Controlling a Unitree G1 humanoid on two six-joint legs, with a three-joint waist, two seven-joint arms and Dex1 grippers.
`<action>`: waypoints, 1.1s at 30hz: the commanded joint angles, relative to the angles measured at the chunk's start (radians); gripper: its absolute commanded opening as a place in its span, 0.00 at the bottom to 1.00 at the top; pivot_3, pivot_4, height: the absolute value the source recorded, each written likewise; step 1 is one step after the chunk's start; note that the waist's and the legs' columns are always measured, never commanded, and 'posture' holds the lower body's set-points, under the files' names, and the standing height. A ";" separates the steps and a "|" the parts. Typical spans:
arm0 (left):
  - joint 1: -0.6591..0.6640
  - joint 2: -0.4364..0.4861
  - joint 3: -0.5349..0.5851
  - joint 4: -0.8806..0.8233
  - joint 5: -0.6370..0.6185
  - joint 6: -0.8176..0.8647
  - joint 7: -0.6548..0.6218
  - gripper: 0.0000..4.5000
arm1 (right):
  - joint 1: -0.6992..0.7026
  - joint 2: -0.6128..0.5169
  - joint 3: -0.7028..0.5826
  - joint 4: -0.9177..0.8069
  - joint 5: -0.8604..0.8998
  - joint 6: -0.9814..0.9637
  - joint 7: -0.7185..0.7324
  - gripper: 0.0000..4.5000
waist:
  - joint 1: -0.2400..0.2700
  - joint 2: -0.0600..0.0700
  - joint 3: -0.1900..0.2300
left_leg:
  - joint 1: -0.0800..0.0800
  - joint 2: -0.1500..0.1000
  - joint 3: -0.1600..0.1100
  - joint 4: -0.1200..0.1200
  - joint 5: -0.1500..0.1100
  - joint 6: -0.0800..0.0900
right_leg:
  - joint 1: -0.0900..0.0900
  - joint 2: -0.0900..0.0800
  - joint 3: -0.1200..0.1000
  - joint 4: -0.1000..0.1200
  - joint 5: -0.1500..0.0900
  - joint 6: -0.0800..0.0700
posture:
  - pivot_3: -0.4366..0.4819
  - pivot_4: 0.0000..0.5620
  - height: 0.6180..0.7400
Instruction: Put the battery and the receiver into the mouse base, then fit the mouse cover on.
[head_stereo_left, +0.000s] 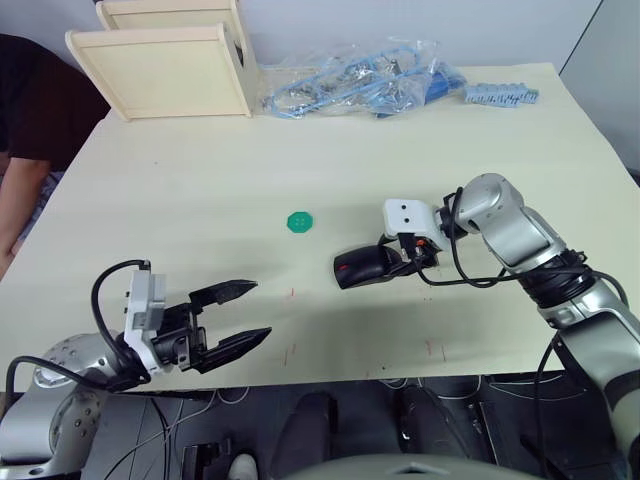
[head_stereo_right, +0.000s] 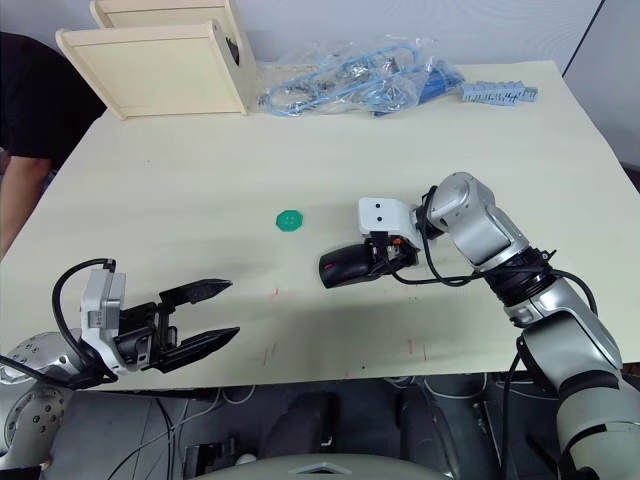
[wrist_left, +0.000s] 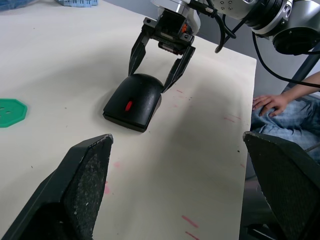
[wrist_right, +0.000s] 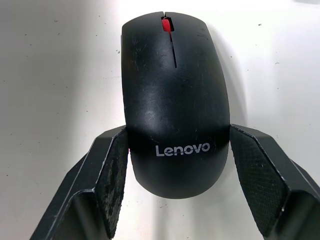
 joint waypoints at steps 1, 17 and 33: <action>0.001 0.000 0.032 -0.041 -0.014 -0.017 0.003 1.00 | -0.022 0.000 -0.001 -0.020 0.002 0.000 0.009 0.70 | 0.000 0.000 0.000 | 0.000 0.000 0.000 0.000 0.000 0.000 | 0.000 0.000 0.000 0.000 0.000 0.000 | 0.48 0.27 1.00; -0.005 0.004 0.026 -0.044 -0.018 -0.013 0.010 1.00 | -0.021 0.003 0.002 -0.016 0.001 -0.005 0.005 0.70 | 0.000 0.000 0.000 | 0.000 0.000 0.000 0.000 0.000 0.000 | 0.000 0.000 0.000 0.000 0.000 0.000 | 0.48 0.27 1.00; -0.001 0.006 0.030 -0.047 -0.020 -0.011 0.010 1.00 | -0.020 0.004 0.001 -0.018 0.003 -0.008 0.004 0.70 | 0.000 0.000 0.000 | 0.000 0.000 0.000 0.000 0.000 0.000 | 0.000 0.000 0.000 0.000 0.000 0.000 | 0.48 0.27 1.00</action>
